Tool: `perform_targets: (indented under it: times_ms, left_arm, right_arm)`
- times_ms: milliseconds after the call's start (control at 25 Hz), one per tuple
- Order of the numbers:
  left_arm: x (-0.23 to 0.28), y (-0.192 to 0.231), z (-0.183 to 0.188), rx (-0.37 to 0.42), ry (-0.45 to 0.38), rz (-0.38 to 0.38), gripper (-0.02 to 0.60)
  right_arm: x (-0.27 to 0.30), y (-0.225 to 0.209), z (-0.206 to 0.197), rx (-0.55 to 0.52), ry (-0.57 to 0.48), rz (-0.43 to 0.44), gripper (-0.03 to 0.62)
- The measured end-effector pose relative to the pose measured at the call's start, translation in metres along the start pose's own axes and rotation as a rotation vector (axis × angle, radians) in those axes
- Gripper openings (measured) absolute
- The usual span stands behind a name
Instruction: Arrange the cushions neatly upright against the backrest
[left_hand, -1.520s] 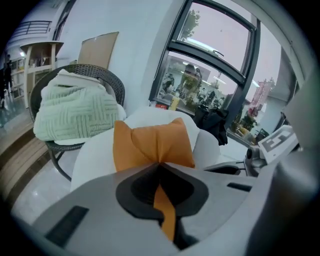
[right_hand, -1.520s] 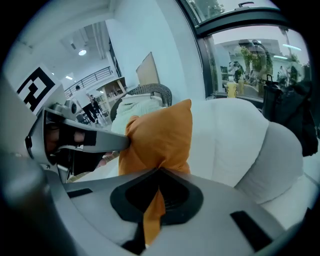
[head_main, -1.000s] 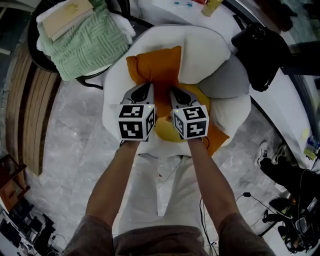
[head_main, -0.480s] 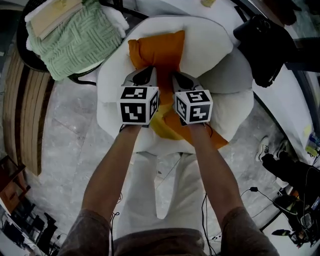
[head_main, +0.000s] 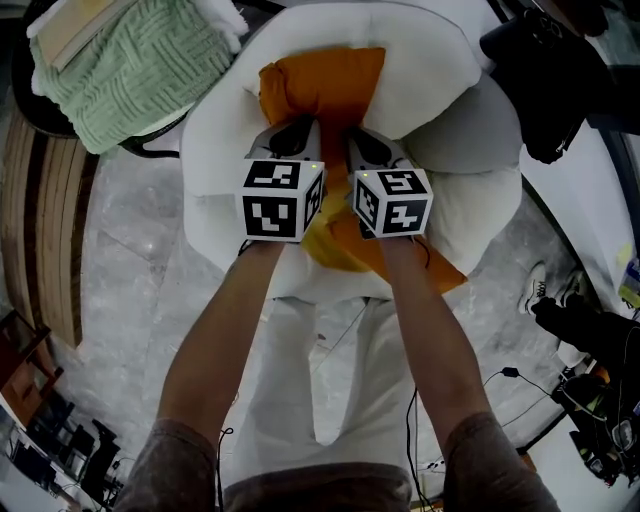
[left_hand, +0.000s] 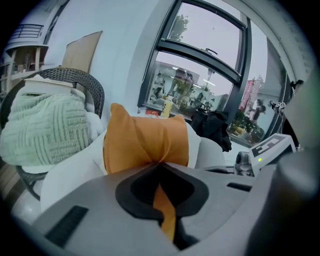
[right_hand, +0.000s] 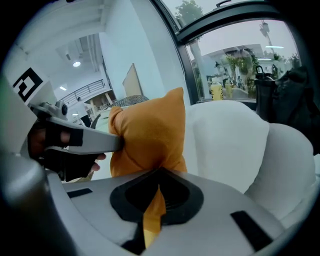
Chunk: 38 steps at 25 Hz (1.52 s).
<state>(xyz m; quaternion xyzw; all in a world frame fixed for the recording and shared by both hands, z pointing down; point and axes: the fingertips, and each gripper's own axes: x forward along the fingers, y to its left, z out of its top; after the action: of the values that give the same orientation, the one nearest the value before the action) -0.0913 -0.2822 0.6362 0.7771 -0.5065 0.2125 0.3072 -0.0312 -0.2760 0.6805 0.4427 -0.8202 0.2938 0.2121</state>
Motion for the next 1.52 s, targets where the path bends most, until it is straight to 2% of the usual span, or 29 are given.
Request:
perform_targets:
  times_ms: [160,320,720,920,1240,1520]
  left_arm:
    - [-0.005,-0.003,-0.002,0.052,-0.017,0.019,0.012]
    - [-0.013,-0.005,0.001,0.052,-0.009,0.026,0.028]
    - [-0.047,-0.020,-0.001,-0.024,-0.001,0.066,0.033]
    - [-0.057,-0.029,-0.004,-0.070,0.007,0.087,0.005]
    - [-0.062,-0.049,-0.010,-0.139,0.003,0.087,0.003]
    - [-0.063,-0.075,-0.039,-0.206,0.019,0.104,0.011]
  right_arm:
    - [-0.004,0.003,-0.002,-0.031,0.010,0.004,0.026]
    - [-0.012,0.002,0.000,-0.056,0.036,-0.013,0.028]
    - [-0.057,0.008,0.008,-0.094,0.031,0.002,0.026]
    - [-0.076,0.011,0.012,-0.118,0.035,0.025,0.026]
    - [-0.103,0.001,0.013,-0.152,0.038,0.045,0.026]
    - [-0.124,-0.008,-0.010,-0.230,0.120,0.077,0.026]
